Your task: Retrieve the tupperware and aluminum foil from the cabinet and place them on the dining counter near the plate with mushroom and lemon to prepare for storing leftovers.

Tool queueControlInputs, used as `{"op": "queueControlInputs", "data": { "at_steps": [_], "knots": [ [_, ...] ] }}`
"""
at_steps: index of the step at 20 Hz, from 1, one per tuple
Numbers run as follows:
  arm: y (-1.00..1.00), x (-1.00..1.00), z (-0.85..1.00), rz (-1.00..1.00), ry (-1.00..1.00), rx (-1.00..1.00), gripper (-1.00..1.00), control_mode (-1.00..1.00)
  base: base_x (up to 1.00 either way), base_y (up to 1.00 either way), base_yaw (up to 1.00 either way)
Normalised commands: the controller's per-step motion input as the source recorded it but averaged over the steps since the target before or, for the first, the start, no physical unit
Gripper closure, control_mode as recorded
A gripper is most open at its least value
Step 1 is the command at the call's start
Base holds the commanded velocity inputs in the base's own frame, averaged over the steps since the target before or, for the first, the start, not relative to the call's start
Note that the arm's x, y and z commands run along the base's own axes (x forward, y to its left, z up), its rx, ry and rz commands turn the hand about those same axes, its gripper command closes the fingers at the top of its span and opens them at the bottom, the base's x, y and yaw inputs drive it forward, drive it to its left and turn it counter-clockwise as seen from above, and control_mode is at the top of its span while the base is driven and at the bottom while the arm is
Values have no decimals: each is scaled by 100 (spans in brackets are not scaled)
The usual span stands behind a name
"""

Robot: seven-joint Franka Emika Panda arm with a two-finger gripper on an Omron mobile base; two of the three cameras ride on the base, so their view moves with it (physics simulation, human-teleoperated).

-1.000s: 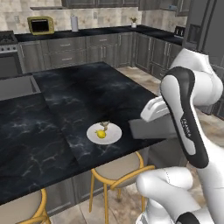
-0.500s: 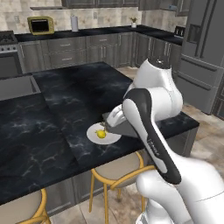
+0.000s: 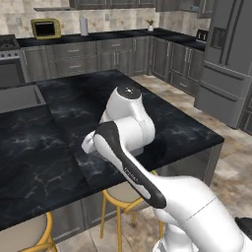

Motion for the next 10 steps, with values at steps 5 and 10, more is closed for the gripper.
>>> {"op": "queueControlInputs", "data": {
  "at_steps": [5,10],
  "knots": [
    [69,55,-52,0,0,0,100,-100,0,0,0],
    [29,52,-56,0,0,0,100,-100,0,0,0]
  ]
}}
